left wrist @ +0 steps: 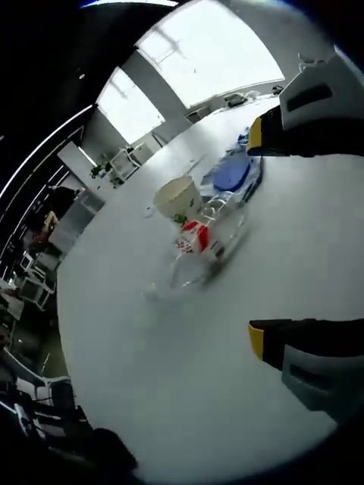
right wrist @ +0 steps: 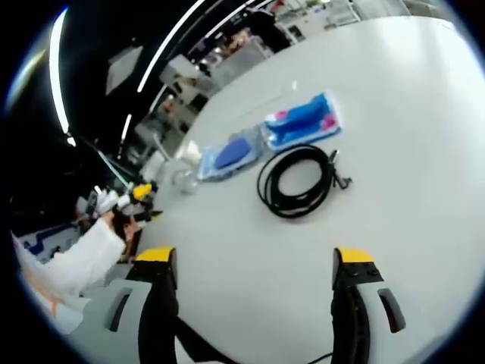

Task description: Arrange the tabletop items into an orderly group along one side of the table until the central work area is clear of visible clutter.

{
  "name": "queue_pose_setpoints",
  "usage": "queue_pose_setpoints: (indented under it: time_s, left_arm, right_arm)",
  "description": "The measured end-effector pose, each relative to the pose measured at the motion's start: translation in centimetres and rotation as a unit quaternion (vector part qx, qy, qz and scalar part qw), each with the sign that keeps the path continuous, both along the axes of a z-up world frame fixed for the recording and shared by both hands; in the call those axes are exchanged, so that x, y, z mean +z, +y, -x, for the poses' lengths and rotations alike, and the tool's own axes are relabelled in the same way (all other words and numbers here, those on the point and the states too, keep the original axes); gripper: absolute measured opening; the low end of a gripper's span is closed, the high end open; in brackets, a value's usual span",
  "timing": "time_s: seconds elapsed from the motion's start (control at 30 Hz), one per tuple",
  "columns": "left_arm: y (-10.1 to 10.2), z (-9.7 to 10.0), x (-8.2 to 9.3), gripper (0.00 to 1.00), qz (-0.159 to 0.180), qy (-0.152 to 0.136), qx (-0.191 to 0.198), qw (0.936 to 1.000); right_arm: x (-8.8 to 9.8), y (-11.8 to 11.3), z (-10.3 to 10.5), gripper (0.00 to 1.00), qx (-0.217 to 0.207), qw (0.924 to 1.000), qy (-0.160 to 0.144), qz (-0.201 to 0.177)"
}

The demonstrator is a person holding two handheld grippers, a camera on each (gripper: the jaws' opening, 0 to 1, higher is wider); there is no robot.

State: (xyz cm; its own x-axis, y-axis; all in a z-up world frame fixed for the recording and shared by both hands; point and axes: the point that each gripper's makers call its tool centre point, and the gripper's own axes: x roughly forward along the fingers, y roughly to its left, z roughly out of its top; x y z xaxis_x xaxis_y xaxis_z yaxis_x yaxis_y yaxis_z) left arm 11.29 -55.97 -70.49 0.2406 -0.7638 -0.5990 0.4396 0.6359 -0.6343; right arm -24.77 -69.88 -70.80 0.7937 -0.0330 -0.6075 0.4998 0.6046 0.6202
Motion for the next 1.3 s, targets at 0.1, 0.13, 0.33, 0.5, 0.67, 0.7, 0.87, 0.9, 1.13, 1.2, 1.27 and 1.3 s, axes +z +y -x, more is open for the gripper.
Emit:
queue_pose_setpoints:
  time_s: [0.1,0.13,0.33,0.5,0.67,0.7,0.87,0.9,1.13,1.2,1.27,1.3]
  left_arm:
    - [-0.4,-2.3,-0.5,0.88,0.002,0.037,0.059,0.9976]
    - [-0.2,-2.3,-0.9,0.86,-0.012,0.056,0.067,0.9961]
    - [-1.4,-4.3,-1.0,0.80,0.011,0.110,0.149,0.9826]
    - [-1.9,-6.3,-1.8,0.74,0.021,0.153,0.218,0.9638]
    - [-2.6,-8.4,-2.6,0.70,0.016,0.169,0.249,0.9536]
    - [-2.9,-8.7,-2.7,0.67,0.016,0.174,0.249,0.9526]
    - [-3.5,-8.9,-3.2,0.65,-0.060,0.133,0.220,0.9645]
    - [-3.6,-8.8,-3.3,0.63,-0.075,0.124,0.217,0.9652]
    - [-4.6,-9.1,-4.0,0.43,-0.110,0.100,0.235,0.9606]
    - [-4.4,-9.2,-4.2,0.37,-0.136,0.083,0.228,0.9604]
    - [-4.6,-9.5,-4.1,0.32,-0.131,0.075,0.228,0.9617]
    - [-4.3,-9.8,-4.2,0.31,-0.132,0.082,0.232,0.9602]
  right_arm:
    - [-0.1,-0.1,0.0,0.82,-0.002,1.0000,0.004,-0.002]
    - [-0.2,-0.1,0.0,0.82,-0.003,1.0000,0.005,-0.003]
    - [-0.5,-0.4,-0.3,0.80,-0.013,0.9998,0.009,-0.010]
    - [-0.5,-0.7,-0.6,0.80,-0.017,0.9997,0.009,-0.012]
    - [-0.9,-0.6,-0.8,0.79,-0.017,0.9996,0.015,-0.018]
    - [-1.0,-0.6,-0.7,0.78,-0.018,0.9995,0.018,-0.018]
    - [-1.1,-1.0,-0.8,0.75,-0.008,0.9994,0.032,0.011]
    - [-1.1,-1.0,-0.9,0.75,-0.010,0.9995,0.030,0.007]
    - [-1.3,-1.0,-1.5,0.74,-0.011,0.9995,0.029,-0.002]
    - [-1.3,-1.0,-1.6,0.74,-0.011,0.9995,0.029,-0.003]
    - [-1.4,-1.0,-1.5,0.74,-0.011,0.9995,0.030,-0.006]
    - [-1.5,-1.0,-1.5,0.74,-0.011,0.9994,0.031,-0.006]
